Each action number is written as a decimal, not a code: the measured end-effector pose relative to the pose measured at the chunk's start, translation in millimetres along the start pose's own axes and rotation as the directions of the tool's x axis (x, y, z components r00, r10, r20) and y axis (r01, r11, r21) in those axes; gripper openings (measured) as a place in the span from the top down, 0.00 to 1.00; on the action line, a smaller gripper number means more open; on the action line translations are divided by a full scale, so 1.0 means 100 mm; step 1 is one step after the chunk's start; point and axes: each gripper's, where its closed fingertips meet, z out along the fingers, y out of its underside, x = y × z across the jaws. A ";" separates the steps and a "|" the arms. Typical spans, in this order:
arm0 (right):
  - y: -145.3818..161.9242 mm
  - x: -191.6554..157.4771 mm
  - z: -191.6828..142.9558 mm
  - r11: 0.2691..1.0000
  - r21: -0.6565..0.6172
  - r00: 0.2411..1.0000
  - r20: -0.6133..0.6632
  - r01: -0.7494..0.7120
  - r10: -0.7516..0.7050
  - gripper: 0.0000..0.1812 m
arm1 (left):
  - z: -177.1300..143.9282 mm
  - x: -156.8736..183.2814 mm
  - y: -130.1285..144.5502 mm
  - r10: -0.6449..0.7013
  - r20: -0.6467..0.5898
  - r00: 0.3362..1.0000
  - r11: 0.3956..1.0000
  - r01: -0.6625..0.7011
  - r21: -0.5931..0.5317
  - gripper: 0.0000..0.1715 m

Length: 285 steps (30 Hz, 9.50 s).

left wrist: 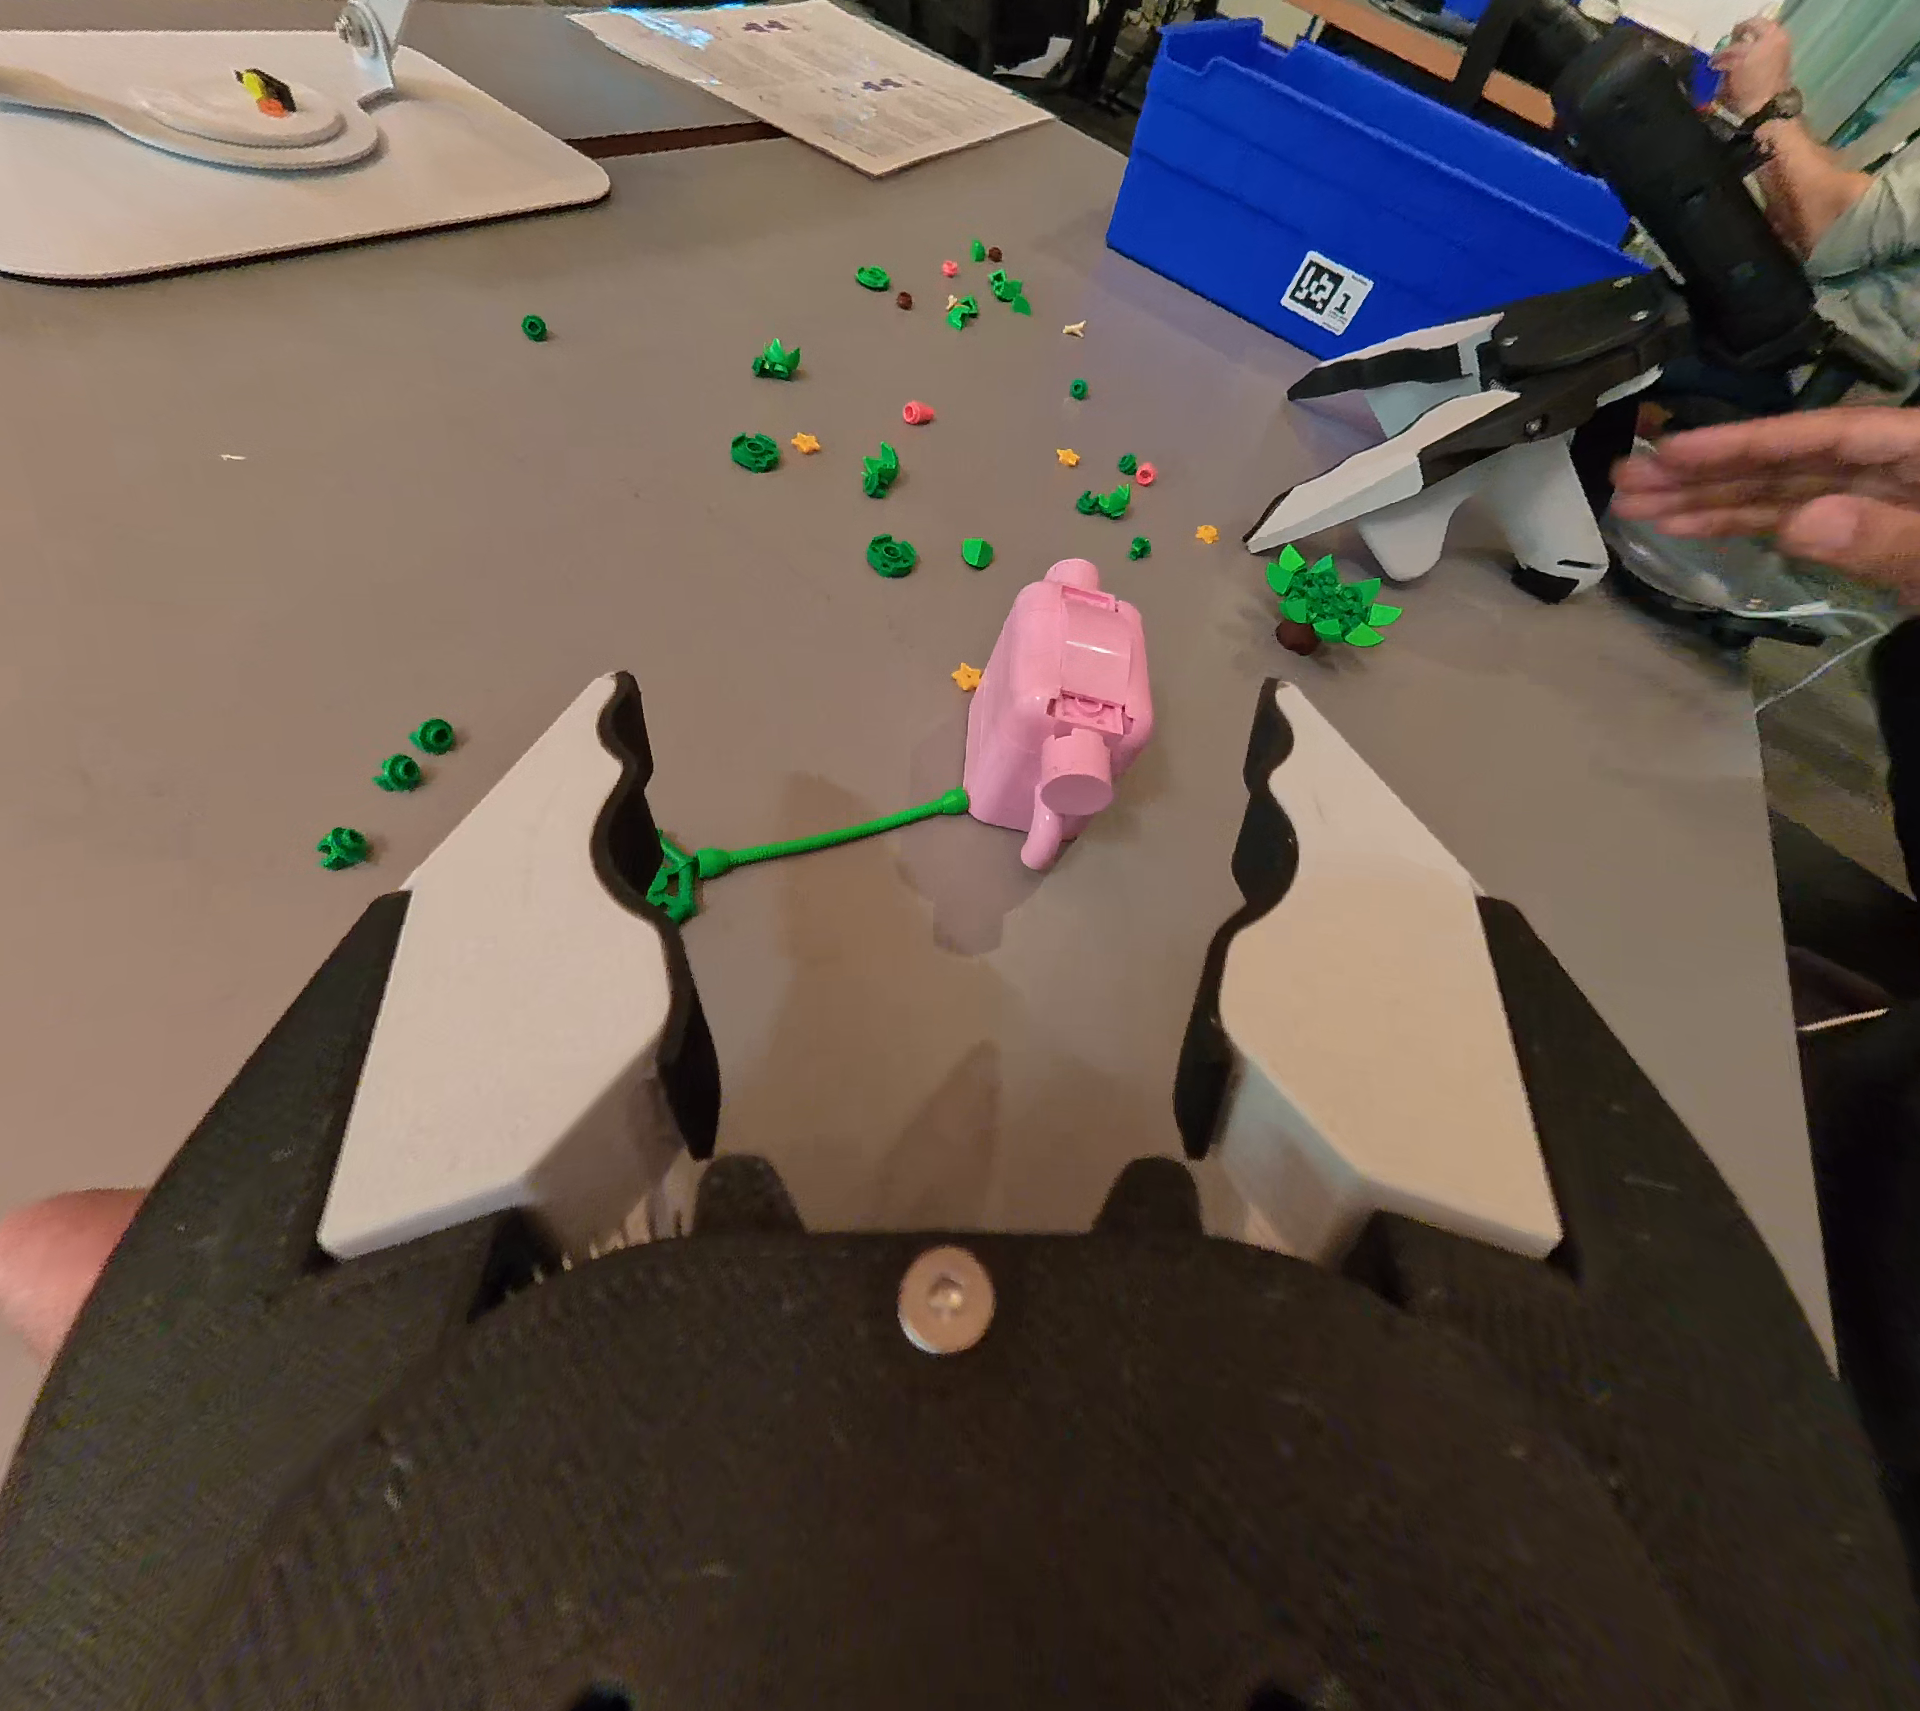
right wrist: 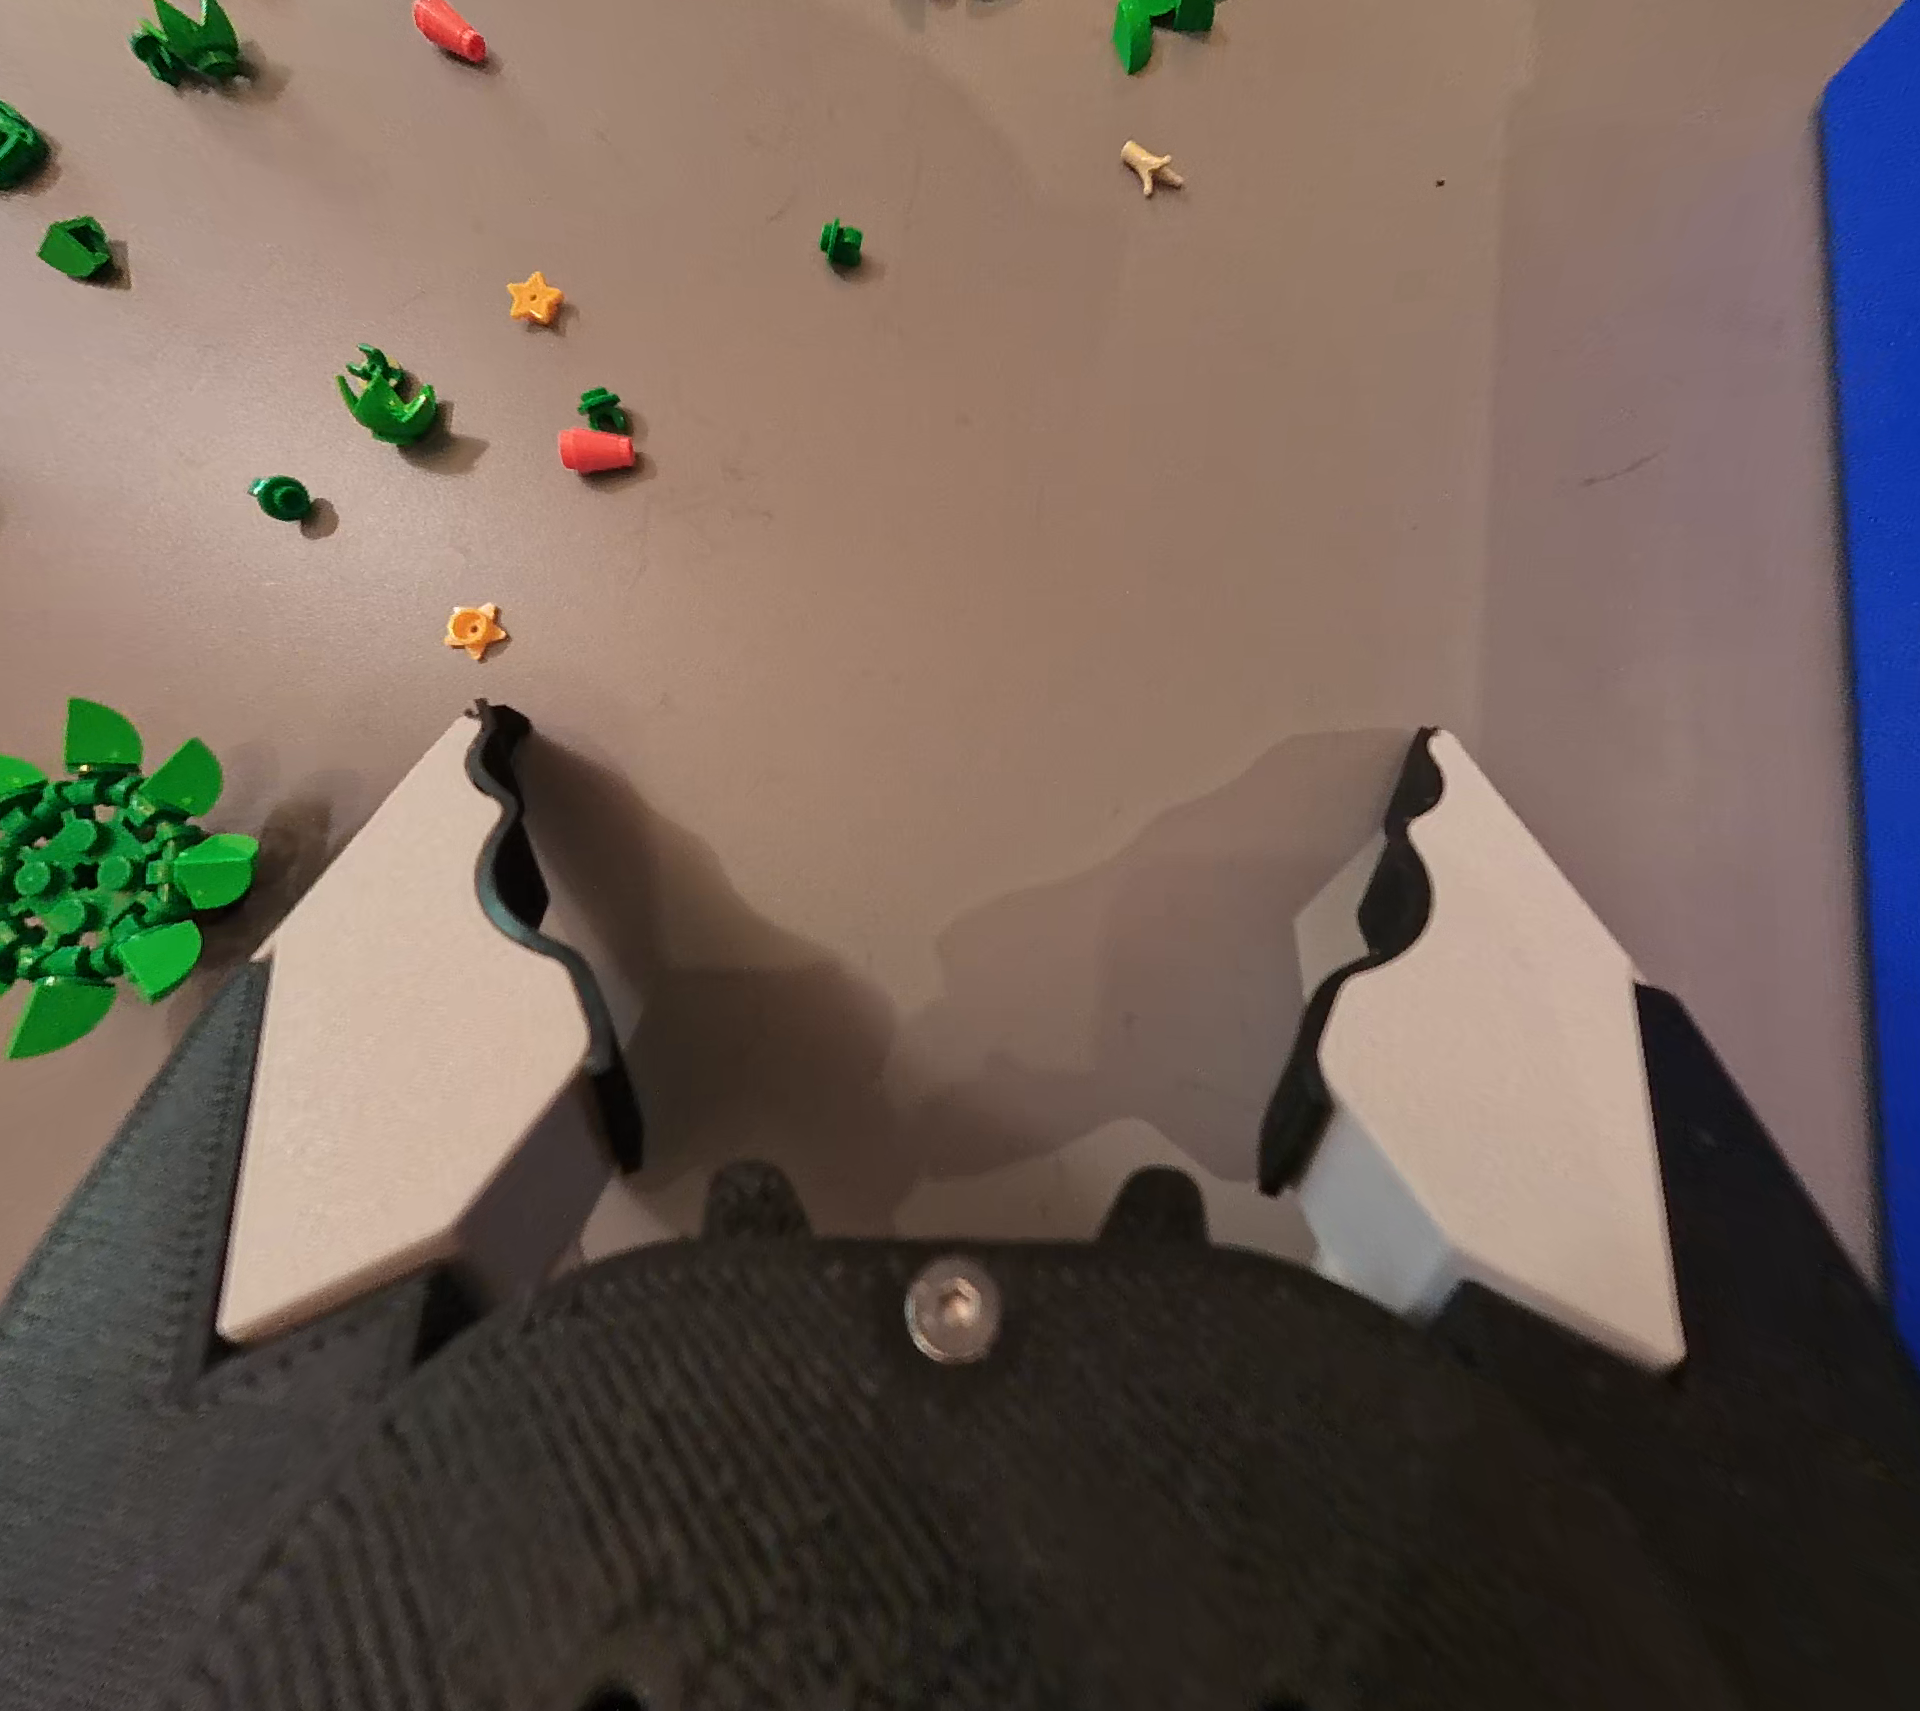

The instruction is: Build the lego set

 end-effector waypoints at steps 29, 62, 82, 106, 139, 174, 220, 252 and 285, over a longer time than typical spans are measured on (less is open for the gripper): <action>-0.90 -0.66 -0.79 0.762 0.613 0.952 0.054 0.207 -0.302 0.61 | -0.36 -0.15 -0.38 -0.003 0.132 0.991 0.974 -0.027 0.224 0.38; -1.33 -0.21 -0.22 0.754 0.622 0.969 -0.033 0.212 -0.245 0.74 | -0.47 -0.67 -0.78 0.117 0.219 0.969 0.921 -0.189 0.341 0.80; -1.23 -0.64 -0.11 0.758 0.553 0.915 -0.022 0.346 -0.402 0.68 | -0.17 -0.80 -0.36 0.163 0.233 0.959 0.979 -0.187 0.081 0.84; -1.42 -0.37 -0.37 0.731 0.659 0.977 -0.027 0.178 -0.213 0.67 | -0.18 -0.89 -0.40 0.238 0.383 0.893 0.963 -0.268 0.028 0.59; -1.53 -0.39 -0.60 0.668 0.740 0.986 0.040 0.082 -0.165 0.68 | -0.14 -0.84 -0.39 0.153 0.330 0.932 0.981 -0.182 0.061 0.58; -1.52 -0.49 -0.57 0.669 0.735 0.978 0.037 0.111 -0.203 0.68 | 0.42 0.29 0.36 0.139 -0.180 0.974 0.935 -0.189 -0.301 0.79; -1.51 -0.58 -0.62 0.656 0.737 0.967 0.009 0.166 -0.255 0.70 | -0.26 -0.45 0.07 0.262 -0.045 0.964 0.943 -0.265 -0.202 0.80; -1.45 -0.56 -0.44 0.695 0.699 0.966 0.023 0.170 -0.259 0.71 | 0.36 -1.32 -0.27 0.130 -0.131 0.983 0.962 -0.157 -0.225 0.80; -1.45 -0.62 -0.48 0.682 0.705 0.958 0.009 0.198 -0.286 0.71 | 0.13 -1.76 -0.05 0.363 0.014 0.932 0.862 -0.330 -0.386 0.75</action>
